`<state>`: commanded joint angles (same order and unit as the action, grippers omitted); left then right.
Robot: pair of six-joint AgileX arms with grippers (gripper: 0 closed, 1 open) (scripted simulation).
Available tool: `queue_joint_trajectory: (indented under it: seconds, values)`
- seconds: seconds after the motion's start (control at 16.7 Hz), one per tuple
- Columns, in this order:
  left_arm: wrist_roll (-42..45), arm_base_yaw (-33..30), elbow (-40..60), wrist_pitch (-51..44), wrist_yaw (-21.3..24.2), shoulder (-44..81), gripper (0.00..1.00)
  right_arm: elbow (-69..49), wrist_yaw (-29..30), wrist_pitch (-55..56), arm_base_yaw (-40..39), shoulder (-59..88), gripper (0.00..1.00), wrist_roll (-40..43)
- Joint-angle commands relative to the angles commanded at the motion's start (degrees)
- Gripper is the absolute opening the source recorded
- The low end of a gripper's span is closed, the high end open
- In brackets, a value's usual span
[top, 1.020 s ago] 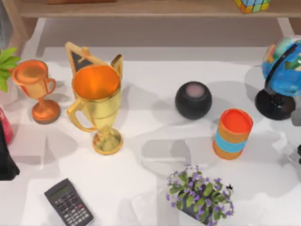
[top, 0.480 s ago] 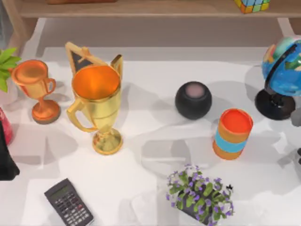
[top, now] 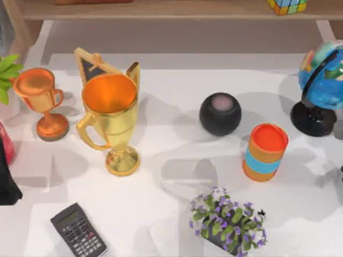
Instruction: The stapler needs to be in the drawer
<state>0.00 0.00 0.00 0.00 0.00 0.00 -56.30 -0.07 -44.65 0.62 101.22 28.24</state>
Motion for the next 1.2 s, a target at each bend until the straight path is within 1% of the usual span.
queue_joint_trajectory:
  seconds: [0.18,0.48,0.66,0.9,1.02,1.2]
  values:
    - [0.0,0.0,0.0,0.0,0.0,0.0,1.0,-1.8,-0.04,-4.38,-0.01,-1.78,0.0,0.07]
    - [0.0,0.0,0.0,0.0,0.0,0.0,1.0,-2.09,-0.03,-4.72,0.0,-1.99,0.0,-0.01]
    - [0.0,0.0,0.0,0.0,0.0,0.0,1.0,-5.41,0.27,-6.74,1.51,-5.47,0.0,0.15]
    - [0.0,0.0,0.0,0.0,0.0,0.0,1.0,-17.88,1.33,-10.92,6.36,-9.53,0.0,-0.37]
    - [0.0,0.0,0.0,0.0,0.0,0.0,1.0,-27.47,2.05,-13.1,9.66,-8.1,0.0,-0.92]
    - [0.0,0.0,0.0,0.0,0.0,0.0,1.0,-44.33,3.03,-17.38,14.84,-1.44,0.0,-1.93]
